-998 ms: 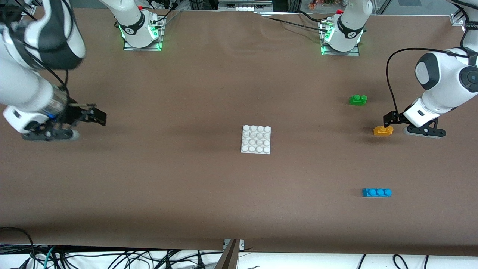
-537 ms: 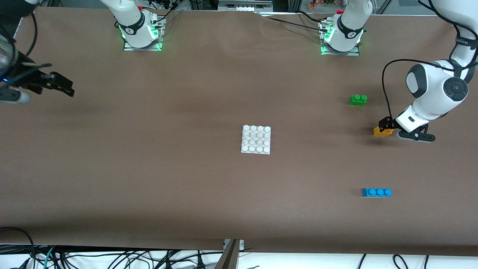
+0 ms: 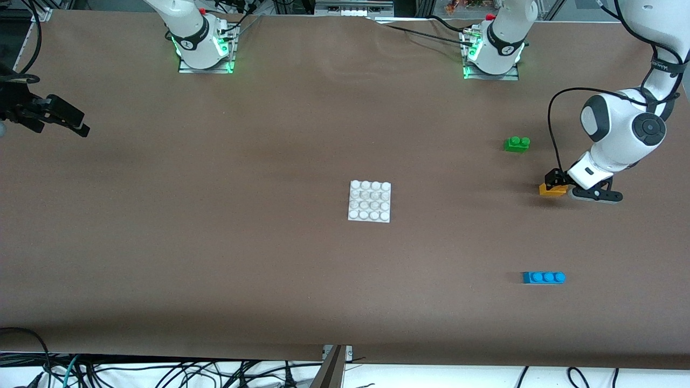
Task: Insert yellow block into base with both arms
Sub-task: 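Grasp the yellow block with the left gripper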
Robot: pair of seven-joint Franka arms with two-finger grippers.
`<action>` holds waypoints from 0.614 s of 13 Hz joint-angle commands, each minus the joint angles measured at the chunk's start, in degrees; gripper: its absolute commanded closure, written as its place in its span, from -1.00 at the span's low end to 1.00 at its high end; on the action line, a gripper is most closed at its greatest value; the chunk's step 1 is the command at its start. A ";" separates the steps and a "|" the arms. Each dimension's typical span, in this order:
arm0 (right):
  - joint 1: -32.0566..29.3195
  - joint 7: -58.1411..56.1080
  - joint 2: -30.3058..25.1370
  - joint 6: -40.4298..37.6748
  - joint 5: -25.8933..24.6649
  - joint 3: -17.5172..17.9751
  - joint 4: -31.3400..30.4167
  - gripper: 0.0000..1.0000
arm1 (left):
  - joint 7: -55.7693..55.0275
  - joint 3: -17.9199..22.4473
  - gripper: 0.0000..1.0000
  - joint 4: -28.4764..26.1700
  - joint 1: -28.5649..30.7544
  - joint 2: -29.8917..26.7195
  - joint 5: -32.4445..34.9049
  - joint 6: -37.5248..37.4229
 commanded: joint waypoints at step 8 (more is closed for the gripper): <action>-0.61 -2.44 -0.14 2.44 -1.50 -0.12 -2.58 -1.00 | -1.25 -0.50 0.00 -0.67 0.56 -1.24 1.09 -1.57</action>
